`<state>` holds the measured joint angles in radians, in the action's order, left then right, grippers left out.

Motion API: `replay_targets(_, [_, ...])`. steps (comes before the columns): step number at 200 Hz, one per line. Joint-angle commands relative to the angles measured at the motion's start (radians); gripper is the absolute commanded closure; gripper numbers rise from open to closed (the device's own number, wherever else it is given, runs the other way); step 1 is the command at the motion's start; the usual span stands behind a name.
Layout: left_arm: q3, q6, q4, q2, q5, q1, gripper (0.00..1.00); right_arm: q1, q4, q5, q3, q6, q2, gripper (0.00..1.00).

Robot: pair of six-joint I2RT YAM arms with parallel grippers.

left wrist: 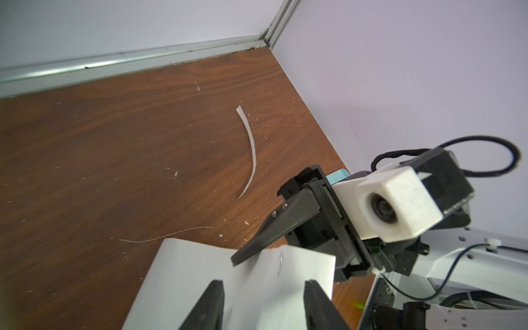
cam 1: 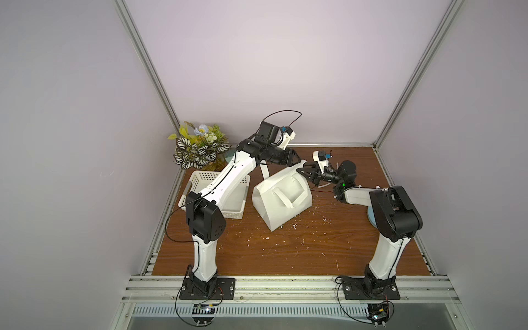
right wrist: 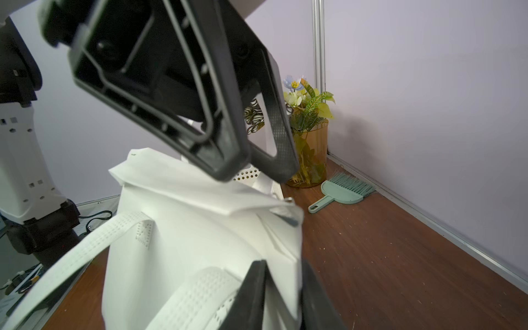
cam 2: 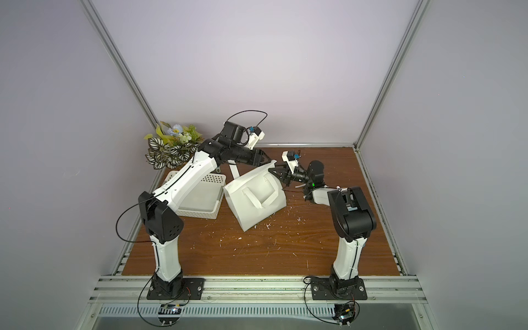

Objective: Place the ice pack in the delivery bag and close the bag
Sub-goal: Seal the delivery bag at the center of the board.

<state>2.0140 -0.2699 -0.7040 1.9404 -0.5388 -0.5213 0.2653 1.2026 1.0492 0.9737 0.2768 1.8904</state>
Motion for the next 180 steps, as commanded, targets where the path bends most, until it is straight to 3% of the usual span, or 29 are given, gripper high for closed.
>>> replay_targets(1, [-0.028,0.075,-0.069,-0.041,0.093,0.011,0.55,0.009,-0.001,-0.005,0.005,-0.022,-0.045,0.76])
replay_targets(49, [-0.072,0.089,-0.085,-0.050,0.080,0.013,0.59,0.010,-0.012,-0.008,0.009,-0.033,-0.045,0.76])
replay_targets(180, [-0.043,0.107,-0.086,-0.017,0.030,-0.015,0.54,0.011,-0.076,-0.016,0.011,-0.082,-0.063,0.75])
